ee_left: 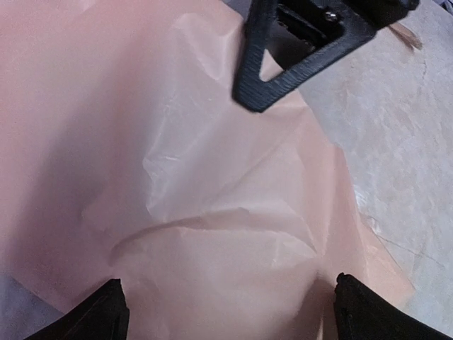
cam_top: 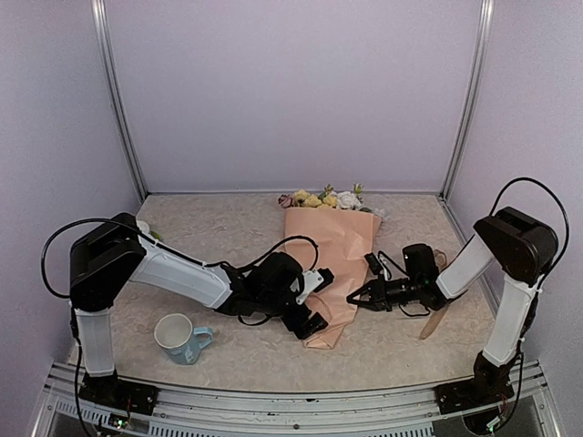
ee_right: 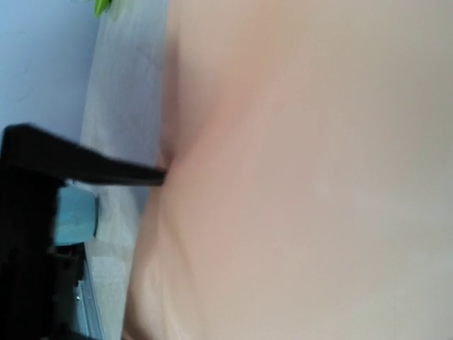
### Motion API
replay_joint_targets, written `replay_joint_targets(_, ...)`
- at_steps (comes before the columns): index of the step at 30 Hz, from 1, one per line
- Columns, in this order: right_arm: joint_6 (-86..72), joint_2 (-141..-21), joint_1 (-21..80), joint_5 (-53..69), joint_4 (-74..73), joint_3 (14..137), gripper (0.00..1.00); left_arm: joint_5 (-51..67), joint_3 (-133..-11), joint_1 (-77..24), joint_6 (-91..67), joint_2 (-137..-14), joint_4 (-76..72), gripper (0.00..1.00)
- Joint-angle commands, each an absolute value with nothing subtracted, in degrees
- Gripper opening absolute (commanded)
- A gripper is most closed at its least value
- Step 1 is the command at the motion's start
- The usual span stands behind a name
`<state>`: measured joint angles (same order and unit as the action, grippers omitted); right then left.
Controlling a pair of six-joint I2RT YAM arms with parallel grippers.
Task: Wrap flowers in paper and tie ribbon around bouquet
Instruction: Press the fold line on the folded bouquet.
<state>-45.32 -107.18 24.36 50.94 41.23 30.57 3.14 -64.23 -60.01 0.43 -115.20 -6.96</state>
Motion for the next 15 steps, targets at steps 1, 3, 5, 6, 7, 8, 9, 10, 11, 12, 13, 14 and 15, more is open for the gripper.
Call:
replay_joint_targets(1,-41.61,-106.87,24.7,48.81,33.75,32.85,0.0,8.51,-58.68,-60.9,2.62,-106.96,-12.99,0.99)
replay_joint_targets(3,-39.6,-106.16,24.7,47.57,30.42,33.39,0.0,10.38,-57.59,-60.72,2.61,-104.72,-15.22,0.99)
replay_joint_targets(5,-37.74,-105.03,24.71,46.15,27.28,33.94,0.0,8.95,-59.29,-59.97,1.89,-105.07,-13.01,0.99)
replay_joint_targets(6,-36.9,-104.49,24.72,45.62,25.9,34.14,0.0,6.8,-61.05,-59.54,1.55,-106.25,-10.34,0.99)
replay_joint_targets(7,-36.09,-103.93,24.7,45.07,24.69,34.4,0.0,3.47,-62.83,-59.35,1.42,-107.52,-6.05,0.99)
replay_joint_targets(8,-35.45,-103.43,24.7,44.58,23.51,34.59,0.0,0.8,-65.22,-59.4,2.16,-109.0,-2.87,0.99)
replay_joint_targets(9,-34.59,-102.96,24.7,44.22,22.6,34.77,0.0,-1.69,-67.03,-59.6,2.83,-110.33,0.28,0.99)
replay_joint_targets(10,-34.29,-102.58,24.7,43.96,21.84,34.94,0.0,-4.31,-68.28,-60.0,3.46,-111.4,3.12,0.99)
replay_joint_targets(11,-33.86,-102.23,24.7,43.8,21.23,35.1,0.0,-6.94,-68.88,-60.4,4.09,-112.21,5.25,0.99)
replay_joint_targets(12,-33.58,-102.08,24.71,43.66,20.78,35.27,0.0,-9.0,-68.89,-60.72,4.65,-112.51,6.85,0.99)
replay_joint_targets(13,-33.33,-101.97,24.7,43.61,20.34,35.45,0.0,-11.12,-68.41,-61.02,5.0,-112.33,7.69,0.99)
replay_joint_targets(14,-33.19,-101.88,24.72,43.6,20.04,35.52,0.0,-12.85,-67.57,-61.22,5.22,-111.92,8.25,0.99)
replay_joint_targets(15,-33.14,-101.87,24.71,43.59,19.98,35.62,0.0,-14.03,-66.94,-61.44,5.39,-111.55,8.9,0.99)
